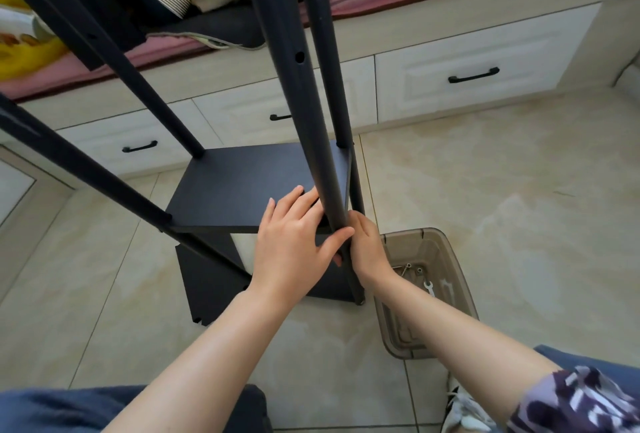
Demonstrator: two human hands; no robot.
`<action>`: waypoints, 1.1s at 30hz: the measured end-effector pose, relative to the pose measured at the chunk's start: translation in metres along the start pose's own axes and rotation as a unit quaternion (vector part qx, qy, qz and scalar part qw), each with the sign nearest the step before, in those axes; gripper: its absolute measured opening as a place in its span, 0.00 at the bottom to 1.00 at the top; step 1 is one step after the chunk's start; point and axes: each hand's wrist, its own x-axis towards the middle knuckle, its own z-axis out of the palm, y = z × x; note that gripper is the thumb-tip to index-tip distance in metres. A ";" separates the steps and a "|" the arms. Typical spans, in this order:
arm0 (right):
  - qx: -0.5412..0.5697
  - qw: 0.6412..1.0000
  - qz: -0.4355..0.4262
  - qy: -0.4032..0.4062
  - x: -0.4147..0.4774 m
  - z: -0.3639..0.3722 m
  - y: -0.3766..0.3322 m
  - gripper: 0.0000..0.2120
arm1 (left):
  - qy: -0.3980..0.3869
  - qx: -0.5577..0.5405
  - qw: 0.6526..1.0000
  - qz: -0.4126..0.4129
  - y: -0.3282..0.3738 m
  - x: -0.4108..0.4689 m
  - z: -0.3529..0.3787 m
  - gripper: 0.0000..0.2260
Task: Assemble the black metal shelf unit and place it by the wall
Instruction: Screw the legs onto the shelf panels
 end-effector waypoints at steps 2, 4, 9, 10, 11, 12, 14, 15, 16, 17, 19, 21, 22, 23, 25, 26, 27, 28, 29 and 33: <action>-0.003 1.000 -0.005 0.007 0.004 0.004 -0.004 0.20 | -0.002 -0.010 1.000 -0.013 0.001 0.004 -0.007 0.21; -0.018 1.000 -0.016 0.005 0.009 0.009 -0.010 0.20 | 0.002 -0.027 0.999 -0.030 -0.001 0.008 -0.018 0.20; -0.061 0.997 -0.039 -0.019 0.027 0.035 -0.032 0.17 | 0.005 -0.077 0.994 -0.074 -0.017 0.019 -0.054 0.17; -0.073 0.996 -0.045 -0.022 0.032 0.042 -0.039 0.16 | 0.004 -0.086 0.992 -0.091 -0.020 0.024 -0.063 0.17; -0.087 0.995 -0.052 -0.025 0.037 0.050 -0.047 0.16 | 0.003 -0.093 0.990 -0.108 -0.025 0.030 -0.071 0.17; -0.099 0.993 -0.057 -0.025 0.042 0.058 -0.054 0.16 | 0.000 -0.098 0.987 -0.126 -0.031 0.035 -0.078 0.17; -0.122 0.990 -0.067 -0.024 0.050 0.074 -0.070 0.16 | -0.008 -0.115 0.980 -0.160 -0.047 0.046 -0.093 0.17; -0.136 0.988 -0.073 -0.026 0.054 0.083 -0.077 0.17 | -0.007 -0.131 0.977 -0.171 -0.056 0.050 -0.100 0.16; -0.150 0.985 -0.078 -0.031 0.057 0.092 -0.082 0.17 | -0.008 -0.152 0.972 -0.182 -0.064 0.052 -0.106 0.14; -0.162 0.983 -0.082 -0.038 0.059 0.100 -0.085 0.17 | -0.011 -0.171 0.966 -0.195 -0.071 0.052 -0.112 0.12; -0.174 0.980 -0.082 -0.054 0.062 0.116 -0.088 0.16 | -0.022 -0.198 0.954 -0.222 -0.086 0.050 -0.122 0.07; -0.177 0.978 -0.081 -0.069 0.063 0.130 -0.090 0.16 | -0.023 -0.220 0.945 -0.239 -0.100 0.046 -0.130 0.06; -0.181 0.977 -0.085 -0.075 0.063 0.137 -0.090 0.15 | -0.019 -0.228 0.941 -0.248 -0.108 0.044 -0.134 0.05; -0.188 0.975 -0.091 -0.080 0.063 0.144 -0.091 0.15 | -0.014 -0.236 0.937 -0.257 -0.115 0.041 -0.137 0.05; -0.200 0.970 -0.099 -0.092 0.064 0.157 -0.090 0.15 | -0.002 -0.256 0.926 -0.276 -0.128 0.035 -0.142 0.05; -0.204 0.969 -0.101 -0.099 0.065 0.164 -0.090 0.15 | 0.003 -0.267 0.921 -0.284 -0.135 0.032 -0.144 0.05; -0.212 0.966 -0.102 -0.108 0.066 0.170 -0.089 0.15 | 0.006 -0.277 0.916 -0.290 -0.141 0.029 -0.146 0.05; -0.222 0.962 -0.103 -0.117 0.067 0.176 -0.089 0.15 | 0.010 -0.285 0.911 -0.297 -0.148 0.026 -0.148 0.05; -0.231 0.959 -0.106 -0.128 0.068 0.182 -0.089 0.15 | 0.016 -0.294 0.906 -0.303 -0.155 0.022 -0.149 0.05; -0.259 0.944 -0.130 -0.157 0.071 0.203 -0.087 0.13 | 0.035 -0.328 0.890 -0.316 -0.178 0.008 -0.150 0.05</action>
